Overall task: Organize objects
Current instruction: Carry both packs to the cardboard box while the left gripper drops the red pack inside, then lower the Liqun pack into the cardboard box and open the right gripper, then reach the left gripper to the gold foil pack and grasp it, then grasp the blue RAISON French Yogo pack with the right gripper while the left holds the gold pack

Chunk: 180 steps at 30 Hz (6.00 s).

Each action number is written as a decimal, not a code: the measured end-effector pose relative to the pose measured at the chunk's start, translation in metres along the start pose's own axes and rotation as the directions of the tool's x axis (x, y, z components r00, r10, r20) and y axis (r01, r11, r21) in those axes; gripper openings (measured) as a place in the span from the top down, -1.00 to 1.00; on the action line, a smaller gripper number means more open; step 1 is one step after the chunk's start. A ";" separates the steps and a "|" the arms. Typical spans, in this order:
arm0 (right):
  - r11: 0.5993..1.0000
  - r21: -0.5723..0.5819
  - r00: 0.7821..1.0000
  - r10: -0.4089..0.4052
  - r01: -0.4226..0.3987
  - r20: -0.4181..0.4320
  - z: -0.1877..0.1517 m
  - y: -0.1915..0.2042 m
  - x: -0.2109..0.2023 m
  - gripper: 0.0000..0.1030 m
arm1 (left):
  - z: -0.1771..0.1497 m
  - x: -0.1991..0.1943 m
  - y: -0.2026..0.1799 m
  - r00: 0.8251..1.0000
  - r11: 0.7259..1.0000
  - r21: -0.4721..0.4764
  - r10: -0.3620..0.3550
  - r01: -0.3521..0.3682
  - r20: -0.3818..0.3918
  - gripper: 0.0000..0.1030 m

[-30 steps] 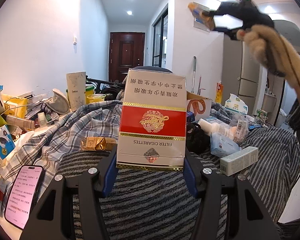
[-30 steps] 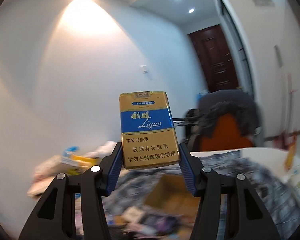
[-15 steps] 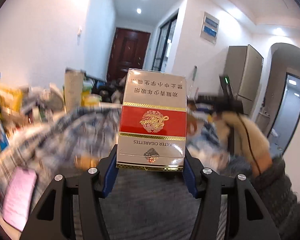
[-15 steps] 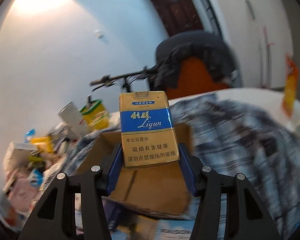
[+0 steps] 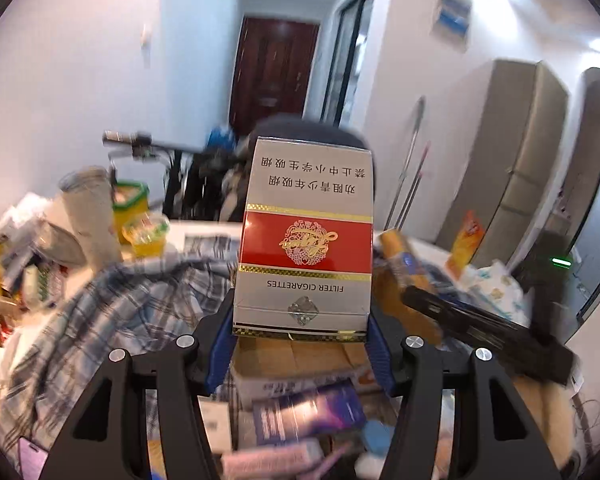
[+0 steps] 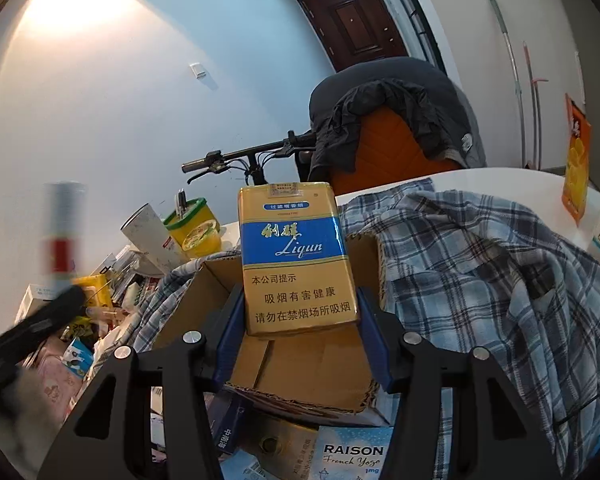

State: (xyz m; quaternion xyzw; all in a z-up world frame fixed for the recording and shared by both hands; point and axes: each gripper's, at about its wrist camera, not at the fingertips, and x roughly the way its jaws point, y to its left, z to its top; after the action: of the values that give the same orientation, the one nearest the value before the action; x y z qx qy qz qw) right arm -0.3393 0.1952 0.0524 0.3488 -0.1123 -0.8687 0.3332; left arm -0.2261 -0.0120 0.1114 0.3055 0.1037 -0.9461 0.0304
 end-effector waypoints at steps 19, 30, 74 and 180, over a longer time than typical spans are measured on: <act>0.999 -0.020 1.000 0.027 -0.027 0.007 -0.005 0.004 -0.001 -0.02 | -0.020 0.099 0.005 0.972 1.000 -0.005 -0.002 0.001 -0.234 -0.16; 0.999 -0.038 1.000 0.015 -0.015 0.004 -0.006 0.005 0.000 -0.02 | -0.017 0.080 0.034 0.981 0.986 -0.144 -0.111 0.088 -0.160 -0.70; 1.000 -0.030 0.999 0.004 -0.003 0.035 -0.006 0.003 -0.006 -0.97 | -0.018 0.016 0.045 0.990 0.996 -0.070 -0.052 0.062 0.131 -1.00; 0.997 -0.032 0.980 -0.064 0.071 0.190 0.011 -0.016 -0.053 -0.99 | -0.096 -0.026 0.034 0.954 0.976 0.186 0.054 -0.112 0.296 -0.04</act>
State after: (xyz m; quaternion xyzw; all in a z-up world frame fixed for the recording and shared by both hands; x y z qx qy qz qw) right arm -0.3263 0.2420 0.0817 0.2620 -0.1146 -0.9107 0.2982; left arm -0.1462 -0.0246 0.0445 0.1697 -0.0106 -0.9839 0.0542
